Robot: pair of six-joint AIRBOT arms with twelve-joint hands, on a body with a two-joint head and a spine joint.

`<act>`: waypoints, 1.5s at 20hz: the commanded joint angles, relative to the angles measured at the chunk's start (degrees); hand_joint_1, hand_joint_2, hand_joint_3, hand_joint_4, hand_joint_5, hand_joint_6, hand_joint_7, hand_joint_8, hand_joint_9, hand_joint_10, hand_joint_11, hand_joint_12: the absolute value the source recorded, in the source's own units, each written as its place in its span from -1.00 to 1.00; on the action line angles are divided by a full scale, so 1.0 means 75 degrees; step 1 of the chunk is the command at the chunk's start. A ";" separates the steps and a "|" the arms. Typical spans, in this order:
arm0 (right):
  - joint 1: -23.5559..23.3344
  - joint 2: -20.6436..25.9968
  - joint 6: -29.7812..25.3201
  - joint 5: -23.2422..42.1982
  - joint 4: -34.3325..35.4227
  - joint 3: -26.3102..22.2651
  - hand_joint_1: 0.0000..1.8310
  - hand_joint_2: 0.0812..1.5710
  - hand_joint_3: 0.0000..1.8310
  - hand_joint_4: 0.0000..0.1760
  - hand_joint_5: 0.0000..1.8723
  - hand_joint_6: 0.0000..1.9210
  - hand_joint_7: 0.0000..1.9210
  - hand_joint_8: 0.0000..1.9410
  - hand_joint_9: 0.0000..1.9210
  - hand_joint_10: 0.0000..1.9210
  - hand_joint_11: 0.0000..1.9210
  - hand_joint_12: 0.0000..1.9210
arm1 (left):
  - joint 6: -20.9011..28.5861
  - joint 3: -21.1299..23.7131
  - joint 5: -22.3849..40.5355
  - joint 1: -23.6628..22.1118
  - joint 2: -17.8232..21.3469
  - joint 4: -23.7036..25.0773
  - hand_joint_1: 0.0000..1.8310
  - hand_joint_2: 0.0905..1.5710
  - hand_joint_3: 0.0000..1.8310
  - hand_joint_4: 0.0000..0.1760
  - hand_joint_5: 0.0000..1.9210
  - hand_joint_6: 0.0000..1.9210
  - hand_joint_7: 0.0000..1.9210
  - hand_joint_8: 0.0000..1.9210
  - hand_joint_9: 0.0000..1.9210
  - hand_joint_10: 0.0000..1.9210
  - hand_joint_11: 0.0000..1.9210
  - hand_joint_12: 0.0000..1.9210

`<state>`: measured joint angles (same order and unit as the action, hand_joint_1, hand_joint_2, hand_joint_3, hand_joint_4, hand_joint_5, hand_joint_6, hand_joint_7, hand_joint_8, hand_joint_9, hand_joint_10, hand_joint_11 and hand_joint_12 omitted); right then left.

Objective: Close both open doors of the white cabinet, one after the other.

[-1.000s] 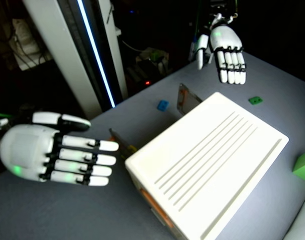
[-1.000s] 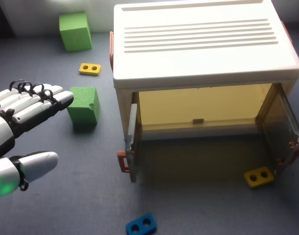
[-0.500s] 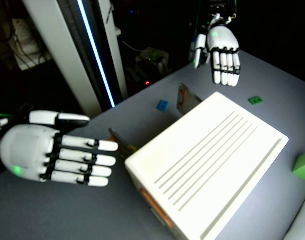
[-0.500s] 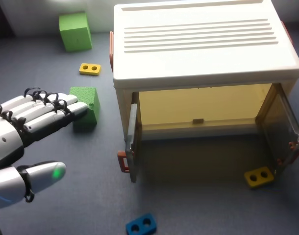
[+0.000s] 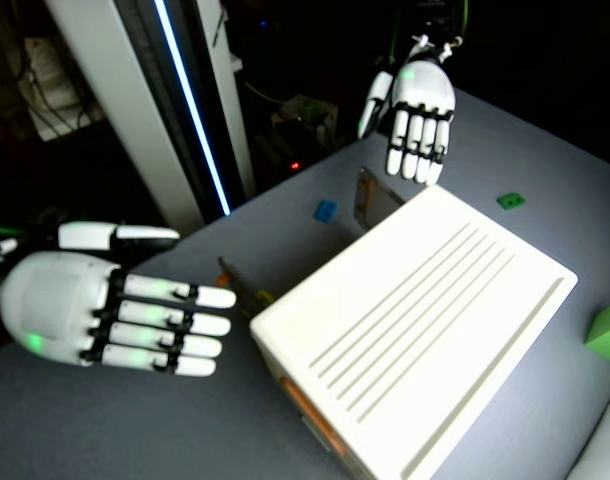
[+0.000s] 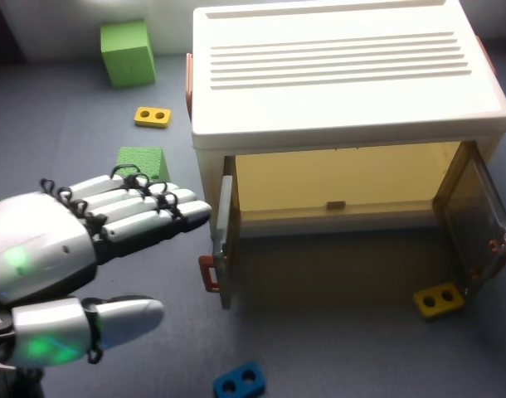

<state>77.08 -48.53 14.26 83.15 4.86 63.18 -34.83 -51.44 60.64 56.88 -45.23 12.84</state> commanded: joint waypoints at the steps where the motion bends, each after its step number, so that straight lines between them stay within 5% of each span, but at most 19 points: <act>1: -0.0020 0.0052 -0.0031 0.0872 0.0200 0.0037 -1.00 0.62 -1.00 -0.42 -0.90 -1.00 -0.93 -1.00 -0.96 -1.00 -0.93 -1.00 | 0.0088 -0.0006 0.0712 -0.0107 -0.0026 0.0044 -1.00 0.87 -1.00 -1.00 -0.87 -0.99 -0.88 -0.99 -0.88 -1.00 -1.00 -0.54; 3: -0.0020 0.0026 -0.0031 0.0849 0.0200 0.0057 -1.00 0.64 -1.00 -0.64 -0.89 -0.99 -0.91 -0.99 -0.95 -1.00 -0.93 -1.00 | 0.0182 -0.0073 0.0613 -0.0222 -0.0085 0.0183 -1.00 0.87 -1.00 -1.00 -0.85 -1.00 -0.87 -1.00 -0.88 -1.00 -1.00 -0.53; 7: -0.0020 0.0014 -0.0031 0.0845 0.0199 0.0061 -1.00 0.63 -1.00 -0.46 -0.89 -1.00 -0.92 -1.00 -0.95 -1.00 -0.92 -1.00 | 0.0289 -0.0139 0.0455 -0.0379 -0.0174 0.0366 -1.00 0.88 -1.00 -1.00 -0.85 -1.00 -0.90 -1.00 -0.90 -1.00 -1.00 -0.56; 9: -0.0020 0.0014 -0.0032 0.0845 0.0199 0.0060 -1.00 0.63 -1.00 -0.56 -0.88 -0.99 -0.91 -1.00 -0.95 -1.00 -0.91 -0.99 | 0.0312 -0.0167 0.0409 -0.0429 -0.0236 0.0409 -1.00 0.88 -1.00 -1.00 -0.86 -1.00 -0.91 -1.00 -0.90 -1.00 -1.00 -0.57; 11: -0.0020 0.0014 -0.0032 0.0845 0.0199 0.0058 -1.00 0.62 -1.00 -0.37 -0.89 -1.00 -0.92 -1.00 -0.95 -1.00 -0.91 -0.99 | 0.0322 -0.0192 0.0385 -0.0509 -0.0305 0.0461 -1.00 0.87 -1.00 -1.00 -0.85 -0.99 -0.88 -0.99 -0.88 -0.99 -1.00 -0.54; 15: -0.0020 0.0015 -0.0032 0.0847 0.0199 0.0053 -1.00 0.64 -1.00 -0.63 -0.88 -1.00 -0.91 -0.99 -0.94 -1.00 -0.91 -0.99 | 0.0445 -0.0303 0.0268 -0.0818 -0.0495 0.0697 -1.00 0.87 -1.00 -1.00 -0.85 -1.00 -0.87 -0.99 -0.87 -1.00 -1.00 -0.54; 21: -0.0019 0.0013 -0.0032 0.0847 0.0198 0.0056 -1.00 0.63 -1.00 -0.43 -0.88 -1.00 -0.90 -1.00 -0.94 -1.00 -0.90 -1.00 | 0.0517 -0.0471 0.0172 -0.1137 -0.0795 0.0888 -1.00 0.86 -1.00 -1.00 -0.85 -1.00 -0.84 -1.00 -0.82 -0.99 -1.00 -0.39; 22: -0.0019 0.0014 -0.0032 0.0847 0.0197 0.0066 -1.00 0.65 -1.00 -0.61 -0.88 -1.00 -0.90 -1.00 -0.93 -0.99 -0.89 -0.99 | 0.0517 -0.0500 0.0118 -0.1239 -0.0841 0.0959 -1.00 0.86 -1.00 -1.00 -0.86 -1.00 -0.85 -1.00 -0.83 -1.00 -1.00 -0.43; 24: -0.0019 0.0014 -0.0032 0.0847 0.0197 0.0068 -1.00 0.64 -1.00 -0.39 -0.88 -1.00 -0.89 -1.00 -0.91 -0.99 -0.88 -0.99 | 0.0517 -0.0554 0.0052 -0.1406 -0.0918 0.1040 -0.95 0.82 -1.00 -1.00 -0.84 -0.99 -0.87 -0.99 -0.85 -0.99 -1.00 -0.44; 28: -0.0019 0.0013 -0.0032 0.0849 0.0196 0.0065 -1.00 0.67 -0.99 -0.52 -0.88 -1.00 -0.89 -1.00 -0.91 -0.99 -0.88 -0.99 | 0.0516 -0.0664 0.0049 -0.1679 -0.1109 0.1126 -1.00 0.88 -0.99 -1.00 -0.82 -0.99 -0.84 -0.99 -0.82 -0.99 -1.00 -0.40; 30: -0.0019 0.0013 -0.0032 0.0850 0.0196 0.0063 -1.00 0.65 -1.00 -0.42 -0.88 -1.00 -0.88 -0.99 -0.91 -0.99 -0.88 -0.99 | 0.0516 -0.0725 0.0010 -0.1769 -0.1194 0.1166 -1.00 0.90 -0.99 -1.00 -0.81 -1.00 -0.83 -1.00 -0.83 -1.00 -1.00 -0.48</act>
<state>77.08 -48.60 14.28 82.78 4.80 63.48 -31.35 -56.99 54.46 44.01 -54.17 22.59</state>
